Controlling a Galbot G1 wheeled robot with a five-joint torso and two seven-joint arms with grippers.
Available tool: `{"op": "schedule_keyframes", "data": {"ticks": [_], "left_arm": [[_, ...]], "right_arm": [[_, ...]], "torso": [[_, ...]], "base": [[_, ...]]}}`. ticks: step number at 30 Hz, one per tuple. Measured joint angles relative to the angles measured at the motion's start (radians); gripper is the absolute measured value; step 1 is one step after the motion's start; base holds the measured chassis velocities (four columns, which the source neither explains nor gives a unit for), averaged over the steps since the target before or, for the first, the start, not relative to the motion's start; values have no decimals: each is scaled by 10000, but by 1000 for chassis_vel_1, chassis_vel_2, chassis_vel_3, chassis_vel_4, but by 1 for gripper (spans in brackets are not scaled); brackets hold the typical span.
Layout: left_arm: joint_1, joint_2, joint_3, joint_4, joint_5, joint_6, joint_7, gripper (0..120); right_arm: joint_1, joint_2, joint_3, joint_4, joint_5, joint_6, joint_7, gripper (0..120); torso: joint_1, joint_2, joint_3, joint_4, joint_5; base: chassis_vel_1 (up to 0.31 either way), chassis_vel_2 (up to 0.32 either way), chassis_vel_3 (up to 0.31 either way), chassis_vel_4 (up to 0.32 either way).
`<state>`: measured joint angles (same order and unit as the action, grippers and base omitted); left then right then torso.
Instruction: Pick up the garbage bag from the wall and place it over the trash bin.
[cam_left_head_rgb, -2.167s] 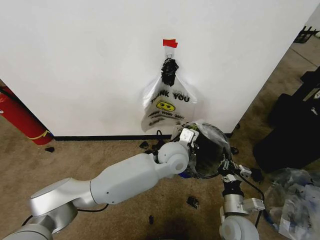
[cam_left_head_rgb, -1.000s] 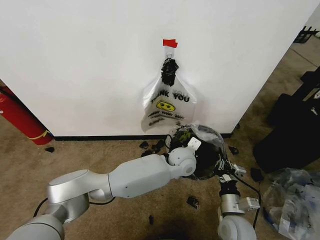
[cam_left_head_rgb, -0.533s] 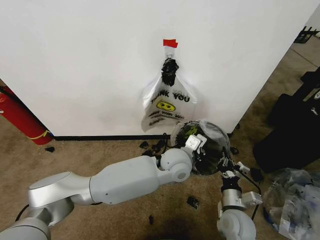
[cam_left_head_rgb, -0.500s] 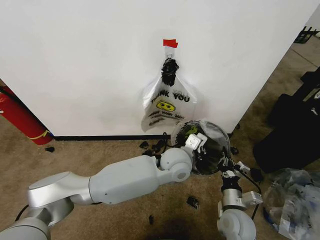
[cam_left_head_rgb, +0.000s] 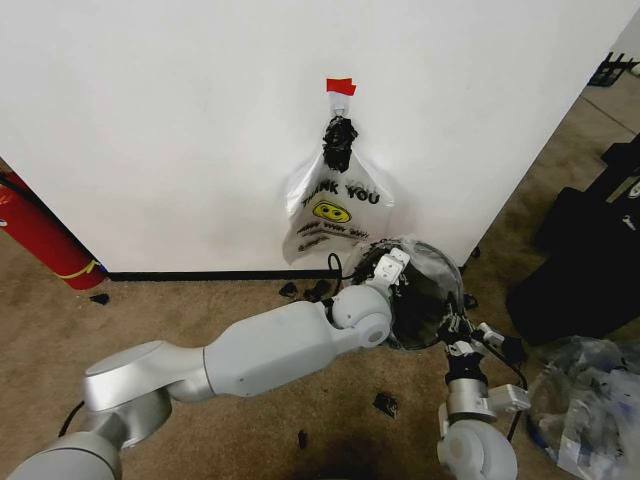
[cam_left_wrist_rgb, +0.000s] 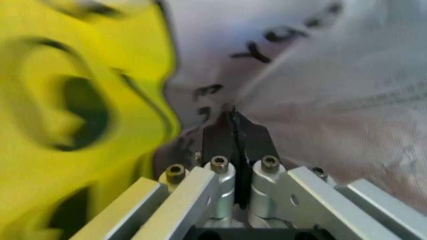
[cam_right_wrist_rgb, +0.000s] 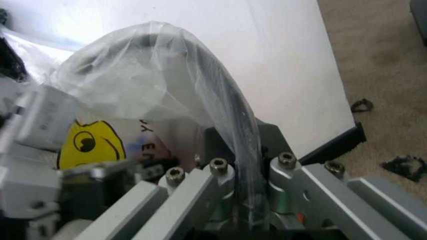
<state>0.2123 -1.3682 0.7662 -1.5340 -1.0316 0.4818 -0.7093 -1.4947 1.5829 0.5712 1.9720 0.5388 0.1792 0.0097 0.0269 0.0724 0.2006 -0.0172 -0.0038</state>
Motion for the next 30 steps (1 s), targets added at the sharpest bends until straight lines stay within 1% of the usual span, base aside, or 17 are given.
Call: {"op": "schedule_keyframes", "data": {"ticks": [6, 8, 15, 19, 30], "left_arm": [[48, -363, 22, 500, -15, 4, -49, 0], [33, -546, 92, 814, -29, 60, -64, 0], [-16, -713, 222, 1394, -89, 477, -94, 0], [-17, -744, 374, 1548, -193, 695, -91, 0], [-128, -593, 698, 1550, -407, 1243, 46, 0]], "right_arm": [[-49, 33, -72, 54, -30, 5, -22, 0], [-64, 22, -80, 78, -34, 7, -30, 0], [-114, -15, -76, 201, -15, 13, -69, 0], [-131, -21, -73, 269, 9, 13, -73, 0], [-296, 9, -133, 273, -340, 111, -307, 0]], "torso": [[0, 0, 0, 0, 0], [0, 0, 0, 0, 0], [0, 0, -1, 0, 0], [0, 0, -1, 0, 0], [0, 0, -1, 0, -2]], "base": [[0, 0, 0, 0], [0, 0, 0, 0], [0, 0, 0, 0], [0, 0, 0, 0], [0, 0, 0, 0]]}}
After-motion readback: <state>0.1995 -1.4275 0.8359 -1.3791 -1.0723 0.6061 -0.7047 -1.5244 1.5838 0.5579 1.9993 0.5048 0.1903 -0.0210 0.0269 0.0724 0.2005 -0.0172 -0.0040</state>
